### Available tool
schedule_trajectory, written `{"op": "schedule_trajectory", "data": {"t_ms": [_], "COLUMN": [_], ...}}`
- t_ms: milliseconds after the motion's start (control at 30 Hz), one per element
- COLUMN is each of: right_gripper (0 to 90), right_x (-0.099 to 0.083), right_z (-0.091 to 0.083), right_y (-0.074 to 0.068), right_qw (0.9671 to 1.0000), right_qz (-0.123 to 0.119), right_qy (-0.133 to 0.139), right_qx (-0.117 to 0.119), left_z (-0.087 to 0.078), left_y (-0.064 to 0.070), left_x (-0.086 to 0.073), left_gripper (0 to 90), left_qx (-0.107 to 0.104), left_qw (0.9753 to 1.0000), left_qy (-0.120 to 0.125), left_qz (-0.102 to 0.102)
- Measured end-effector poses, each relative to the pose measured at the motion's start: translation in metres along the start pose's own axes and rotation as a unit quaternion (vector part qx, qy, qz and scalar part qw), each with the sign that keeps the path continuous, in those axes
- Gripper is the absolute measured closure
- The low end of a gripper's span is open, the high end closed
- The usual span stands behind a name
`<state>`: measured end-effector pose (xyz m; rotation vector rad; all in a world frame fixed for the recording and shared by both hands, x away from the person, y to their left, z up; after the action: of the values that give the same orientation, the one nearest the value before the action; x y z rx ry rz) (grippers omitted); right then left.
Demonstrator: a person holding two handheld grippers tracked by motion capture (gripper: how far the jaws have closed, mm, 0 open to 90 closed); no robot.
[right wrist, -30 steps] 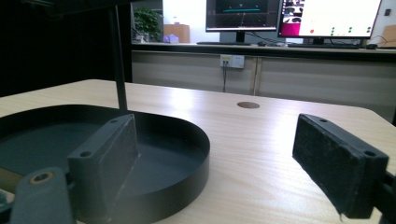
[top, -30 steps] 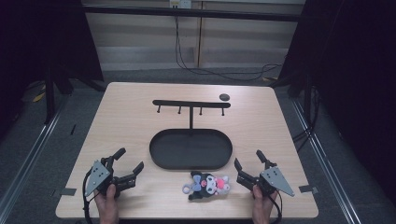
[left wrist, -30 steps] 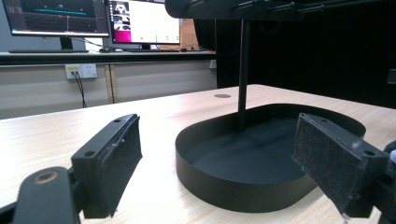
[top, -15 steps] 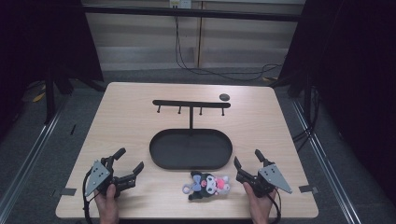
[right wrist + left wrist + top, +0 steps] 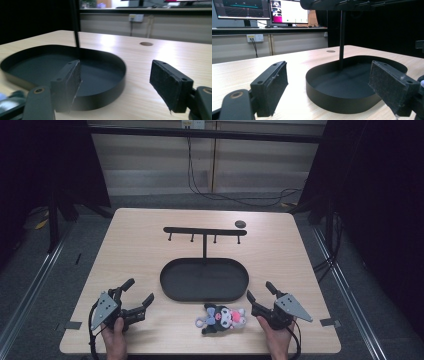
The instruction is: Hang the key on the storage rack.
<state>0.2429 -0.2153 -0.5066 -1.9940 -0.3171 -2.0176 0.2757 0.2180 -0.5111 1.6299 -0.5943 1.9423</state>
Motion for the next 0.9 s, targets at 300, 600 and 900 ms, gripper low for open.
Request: {"op": "schedule_trajectory", "data": {"t_ms": [300, 600, 900], "right_gripper": [27.2, 32.8, 43.9], "right_x": [0.007, 0.017, 0.027], "right_z": [0.001, 0.009, 0.019], "right_y": [-0.004, -0.012, -0.019], "right_qw": [0.9994, 0.9949, 0.9854], "right_qz": [-0.009, -0.006, 0.004], "right_qy": [-0.029, -0.072, -0.114], "right_qx": [0.017, 0.071, 0.126], "left_z": [0.000, 0.000, 0.000], "left_y": [0.000, 0.001, -0.001], "left_x": [0.000, 0.000, 0.000], "left_gripper": [15.1, 15.1, 15.1], "left_qx": [0.000, 0.001, 0.002], "left_qw": [1.0000, 1.0000, 1.0000], "left_qy": [0.000, 0.001, -0.003], "left_qz": [-0.002, -0.005, -0.001]}}
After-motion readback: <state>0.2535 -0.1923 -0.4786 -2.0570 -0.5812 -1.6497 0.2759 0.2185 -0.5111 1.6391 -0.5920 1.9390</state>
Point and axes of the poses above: each handheld gripper's, and its own axes: z roughly forward along the jaws, x roughly out of its top, y roughly to its right, the point moved 3 cm from there along z, roughly forward along the jaws, and after that the axes turned 11 degrees about y, right-handed, at the moved point
